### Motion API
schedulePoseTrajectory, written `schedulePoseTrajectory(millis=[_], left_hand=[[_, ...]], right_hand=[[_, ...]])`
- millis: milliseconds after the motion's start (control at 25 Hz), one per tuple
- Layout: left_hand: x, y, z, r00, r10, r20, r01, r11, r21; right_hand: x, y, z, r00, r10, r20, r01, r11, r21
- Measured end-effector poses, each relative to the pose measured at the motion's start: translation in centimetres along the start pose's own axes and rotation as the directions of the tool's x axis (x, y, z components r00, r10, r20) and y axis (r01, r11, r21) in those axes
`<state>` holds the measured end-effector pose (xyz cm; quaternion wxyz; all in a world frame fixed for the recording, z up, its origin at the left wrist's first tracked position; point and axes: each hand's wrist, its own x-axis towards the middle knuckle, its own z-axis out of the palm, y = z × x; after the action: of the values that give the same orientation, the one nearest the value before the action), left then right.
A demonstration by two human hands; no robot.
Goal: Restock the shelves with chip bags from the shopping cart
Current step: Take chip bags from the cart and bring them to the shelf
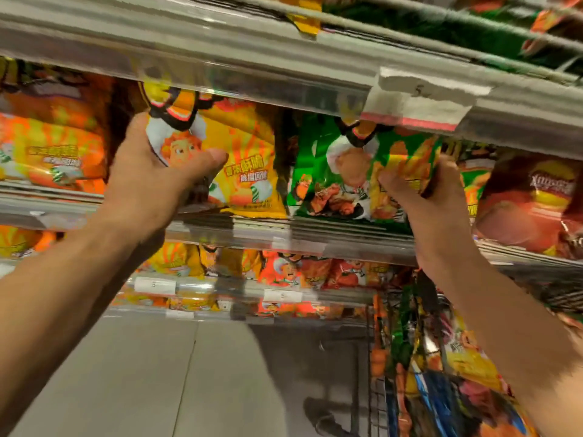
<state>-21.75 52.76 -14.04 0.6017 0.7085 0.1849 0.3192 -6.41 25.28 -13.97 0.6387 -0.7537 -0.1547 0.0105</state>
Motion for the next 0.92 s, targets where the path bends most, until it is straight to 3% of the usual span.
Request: schedulePoseTrajectory(millis=[120,280,400,600,800,920], left_hand=[[1.2,-1.2,2.8,1.0,0.002,-0.02,-0.001,0.999,0.041],[2.5,-3.5,3.8,0.989,-0.128,0.072,0.118,0.984,0.133],[3.1,-3.7,3.4,0.977,-0.14,0.158,0.111,0.978,0.176],[3.0,-3.4,2.9,0.979,-0.12,0.166,0.075,0.964,0.255],[2.6,-3.1,3.1,0.963,-0.27,0.014,0.257,0.928,0.268],[0.5,-2.4,3.5,0.986,-0.141,-0.083,0.162,0.921,0.356]], right_hand=[[0.6,0.6,0.5,1.0,0.021,-0.018,-0.021,1.0,-0.005],[0.0,1.4,0.5,1.0,-0.024,0.017,0.025,0.998,-0.054],[0.3,1.4,0.5,0.999,-0.024,0.026,0.026,0.997,-0.072],[-0.1,1.0,1.0,1.0,-0.001,0.021,0.002,0.999,-0.037],[0.4,0.9,0.7,0.996,0.036,0.079,-0.027,0.993,-0.114],[0.1,0.8,0.7,0.994,0.063,0.087,-0.053,0.992,-0.116]])
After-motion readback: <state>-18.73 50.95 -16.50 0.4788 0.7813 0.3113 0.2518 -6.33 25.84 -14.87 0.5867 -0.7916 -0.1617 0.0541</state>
